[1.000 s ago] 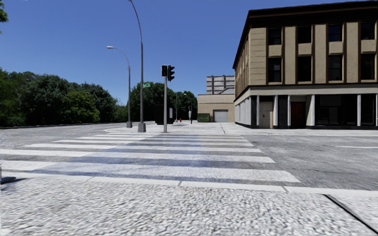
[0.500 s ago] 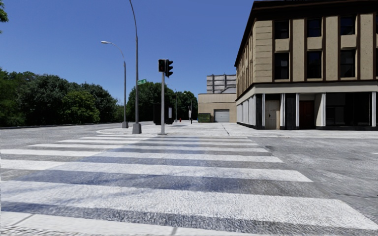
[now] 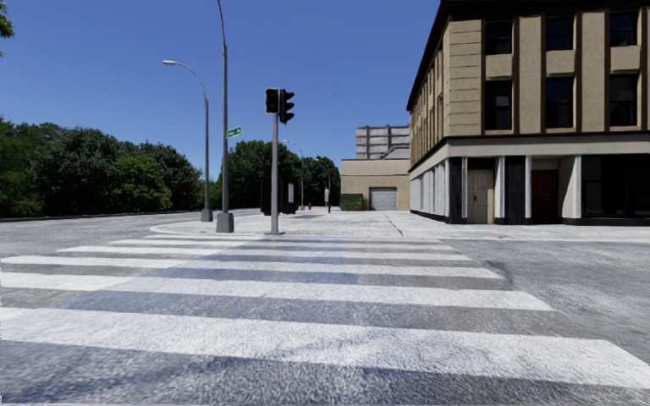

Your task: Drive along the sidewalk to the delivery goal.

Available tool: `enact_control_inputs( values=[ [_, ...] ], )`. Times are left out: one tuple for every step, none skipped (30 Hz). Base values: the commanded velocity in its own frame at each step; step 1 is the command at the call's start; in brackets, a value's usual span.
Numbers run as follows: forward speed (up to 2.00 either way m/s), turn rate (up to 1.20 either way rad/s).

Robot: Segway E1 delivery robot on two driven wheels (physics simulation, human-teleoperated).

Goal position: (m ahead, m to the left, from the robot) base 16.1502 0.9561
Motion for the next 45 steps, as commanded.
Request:
enact_control_inputs(
  values=[
    [1.54,0.00],
    [1.43,0.00],
    [1.39,0.00],
    [1.38,0.00],
    [1.37,0.00],
    [1.37,0.00],
    [1.36,0.00],
    [1.36,0.00],
    [1.36,0.00],
    [1.36,0.00],
    [1.36,0.00],
    [1.36,0.00],
    [1.36,0.00],
    [1.36,0.00],
    [1.36,0.00],
    [1.36,0.00],
    [1.36,0.00],
    [1.36,0.00],
    [1.36,0.00],
    [1.36,0.00],
    [1.36,0.00],
    [1.36,0.00],
    [1.36,0.00],
    [1.36,0.00],
    [1.35,0.00],
    [1.35,0.00],
    [1.35,0.00],
    [1.35,0.00],
    [1.35,0.00],
    [1.35,0.00],
    [1.35,0.00],
    [1.35,0.00],
    [1.35,0.00],
    [1.40,0.00],
    [2.00,0.00],
    [2.00,0.00],
    [2.00,0.00],
    [2.00,0.00],
    [2.00,0.00],
    [2.00,0.00],
    [2.00,0.00],
    [2.00,0.00],
    [2.00,0.00],
    [2.00,0.00],
    [2.00,0.00]
  ],
)
